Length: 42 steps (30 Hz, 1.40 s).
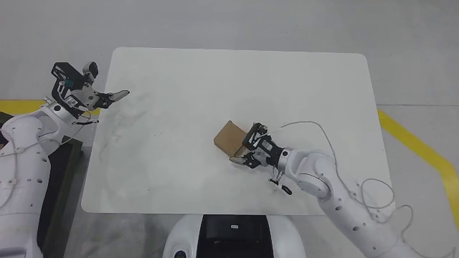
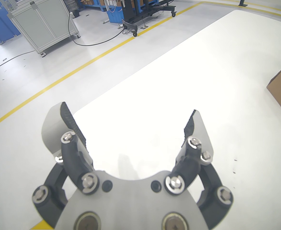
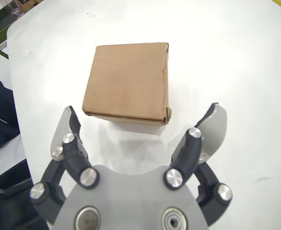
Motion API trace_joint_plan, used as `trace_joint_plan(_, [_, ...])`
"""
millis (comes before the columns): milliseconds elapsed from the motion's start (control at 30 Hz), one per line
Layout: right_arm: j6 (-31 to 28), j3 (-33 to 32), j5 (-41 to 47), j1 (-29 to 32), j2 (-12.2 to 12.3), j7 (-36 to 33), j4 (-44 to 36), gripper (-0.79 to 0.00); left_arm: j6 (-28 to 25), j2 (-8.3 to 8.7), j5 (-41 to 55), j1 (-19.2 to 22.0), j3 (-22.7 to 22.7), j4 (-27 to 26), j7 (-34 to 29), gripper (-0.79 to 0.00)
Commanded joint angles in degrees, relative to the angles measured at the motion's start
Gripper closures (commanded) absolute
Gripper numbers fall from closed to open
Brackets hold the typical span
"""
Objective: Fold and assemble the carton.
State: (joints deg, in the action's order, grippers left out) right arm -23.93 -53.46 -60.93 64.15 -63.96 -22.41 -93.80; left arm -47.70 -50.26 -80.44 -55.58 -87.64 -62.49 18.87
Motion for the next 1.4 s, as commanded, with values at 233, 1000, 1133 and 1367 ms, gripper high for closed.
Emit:
trace_joint_plan(233, [-0.7, 1.0, -1.0, -1.1, -0.7, 1.1, 1.6, -0.785, 0.0, 0.0, 0.0, 0.0, 0.0, 0.0, 0.0, -0.785])
trace_joint_plan(1000, [-0.9, 0.8, 0.0, -1.4, -1.6, 0.3, 1.0, -0.376, 0.0, 0.0, 0.0, 0.0, 0.0, 0.0, 0.0, -0.785])
trace_joint_plan(1133, [-0.3, -1.4, 10.0, -0.9, -1.8, -0.7, -0.5, -0.366, 0.0, 0.0, 0.0, 0.0, 0.0, 0.0, 0.0, -0.785])
trace_joint_plan(1367, [1.6, -6.7, 22.0, -0.1, -1.4, -2.9, -5.6, -0.2, 0.0, 0.0, 0.0, 0.0, 0.0, 0.0, 0.0, -0.785])
